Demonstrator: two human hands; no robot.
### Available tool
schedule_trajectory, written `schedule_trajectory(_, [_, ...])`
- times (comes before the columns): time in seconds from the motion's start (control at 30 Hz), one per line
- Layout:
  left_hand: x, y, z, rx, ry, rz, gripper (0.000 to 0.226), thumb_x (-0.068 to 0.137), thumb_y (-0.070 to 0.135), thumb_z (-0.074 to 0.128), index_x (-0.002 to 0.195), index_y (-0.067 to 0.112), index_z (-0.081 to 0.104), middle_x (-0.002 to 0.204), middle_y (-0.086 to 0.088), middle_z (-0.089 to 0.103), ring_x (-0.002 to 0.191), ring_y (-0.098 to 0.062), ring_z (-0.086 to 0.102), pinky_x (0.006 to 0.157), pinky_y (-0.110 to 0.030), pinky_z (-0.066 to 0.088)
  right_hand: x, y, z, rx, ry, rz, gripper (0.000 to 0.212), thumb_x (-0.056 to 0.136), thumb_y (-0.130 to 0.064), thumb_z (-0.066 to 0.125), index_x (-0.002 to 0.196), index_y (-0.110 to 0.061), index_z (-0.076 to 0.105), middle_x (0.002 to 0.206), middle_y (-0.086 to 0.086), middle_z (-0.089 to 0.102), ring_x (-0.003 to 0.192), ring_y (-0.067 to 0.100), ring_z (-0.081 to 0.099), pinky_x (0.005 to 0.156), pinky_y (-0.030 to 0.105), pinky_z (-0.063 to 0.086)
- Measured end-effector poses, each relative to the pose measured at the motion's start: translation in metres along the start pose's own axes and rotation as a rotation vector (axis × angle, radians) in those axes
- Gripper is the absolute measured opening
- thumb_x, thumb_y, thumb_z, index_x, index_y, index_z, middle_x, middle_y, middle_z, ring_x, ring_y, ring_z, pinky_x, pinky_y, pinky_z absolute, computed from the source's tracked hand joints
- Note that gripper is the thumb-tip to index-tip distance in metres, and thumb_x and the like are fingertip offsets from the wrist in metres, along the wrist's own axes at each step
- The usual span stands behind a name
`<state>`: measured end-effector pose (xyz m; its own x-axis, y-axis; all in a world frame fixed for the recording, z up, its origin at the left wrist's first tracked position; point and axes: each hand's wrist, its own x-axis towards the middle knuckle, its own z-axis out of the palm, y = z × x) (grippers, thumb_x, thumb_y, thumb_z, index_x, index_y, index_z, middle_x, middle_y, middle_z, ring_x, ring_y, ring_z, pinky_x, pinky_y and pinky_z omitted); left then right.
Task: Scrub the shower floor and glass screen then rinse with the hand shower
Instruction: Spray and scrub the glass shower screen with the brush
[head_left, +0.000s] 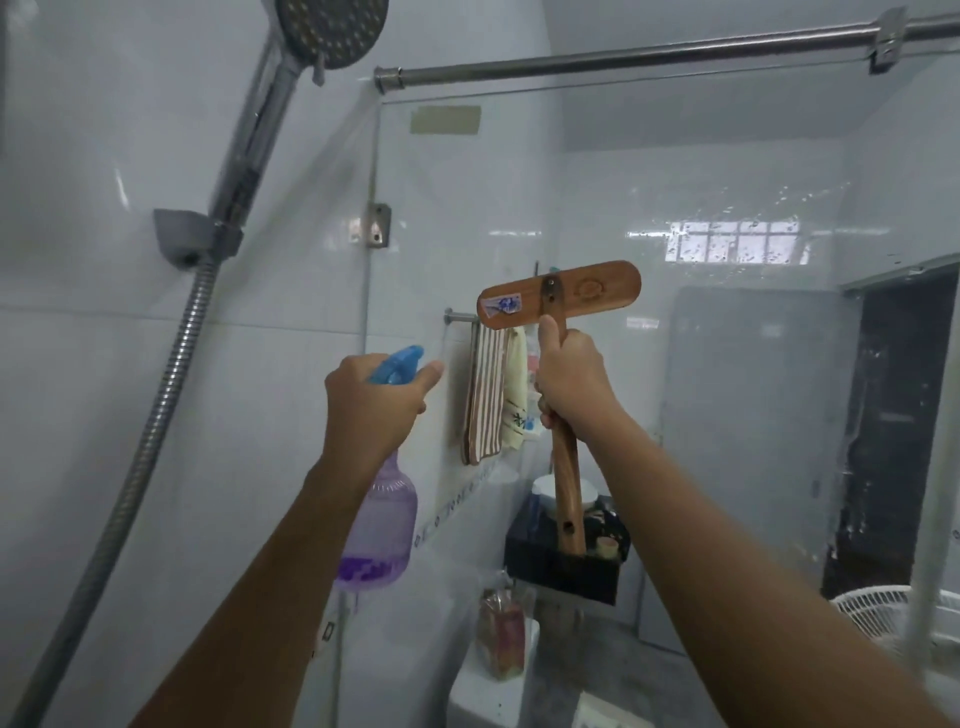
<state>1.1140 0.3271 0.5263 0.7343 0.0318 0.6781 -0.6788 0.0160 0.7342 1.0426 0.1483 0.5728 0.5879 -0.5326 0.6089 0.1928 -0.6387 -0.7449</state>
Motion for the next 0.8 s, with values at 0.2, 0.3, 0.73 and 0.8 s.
schedule_trajectory(0.2, [0.002,0.001,-0.003,0.040,0.025,0.057,0.041,0.083,0.045,0.077,0.081,0.005,0.069,0.070,-0.013,0.069,0.065,-0.032,0.069,0.071,-0.046,0.062,0.004,-0.005,0.009,0.056,-0.001,0.030,0.047,0.103,-0.050,0.029,0.094,-0.011,0.055,0.072,0.009,0.056,0.053,0.020,0.055,0.057,0.045,0.059])
schedule_trajectory(0.3, [0.004,0.002,-0.003,0.044,-0.002,0.068,0.042,0.081,0.047,0.078,0.083,0.006,0.070,0.069,-0.009,0.070,0.065,-0.025,0.071,0.074,-0.044,0.063,0.006,-0.008,0.013,0.051,0.013,0.028,0.047,0.101,-0.053,0.030,0.092,-0.013,0.054,0.073,0.008,0.058,0.057,0.021,0.057,0.067,0.053,0.060])
schedule_trajectory(0.73, [0.020,-0.007,-0.017,0.065,0.078,0.063,0.053,0.079,0.055,0.076,0.081,0.002,0.070,0.070,-0.017,0.068,0.065,-0.036,0.068,0.069,-0.047,0.062,0.033,-0.059,0.053,0.072,-0.027,-0.029,0.046,0.105,-0.042,0.028,0.091,-0.006,0.052,0.064,0.008,0.053,0.035,0.018,0.052,0.037,0.023,0.045])
schedule_trajectory(0.8, [0.022,-0.011,-0.019,0.092,0.129,0.098,0.051,0.081,0.056,0.073,0.081,0.005,0.068,0.069,-0.013,0.067,0.062,-0.030,0.067,0.071,-0.039,0.061,0.033,-0.063,0.063,0.070,-0.021,-0.025,0.046,0.107,-0.041,0.027,0.102,-0.003,0.053,0.072,0.008,0.055,0.041,0.016,0.052,0.029,0.014,0.034])
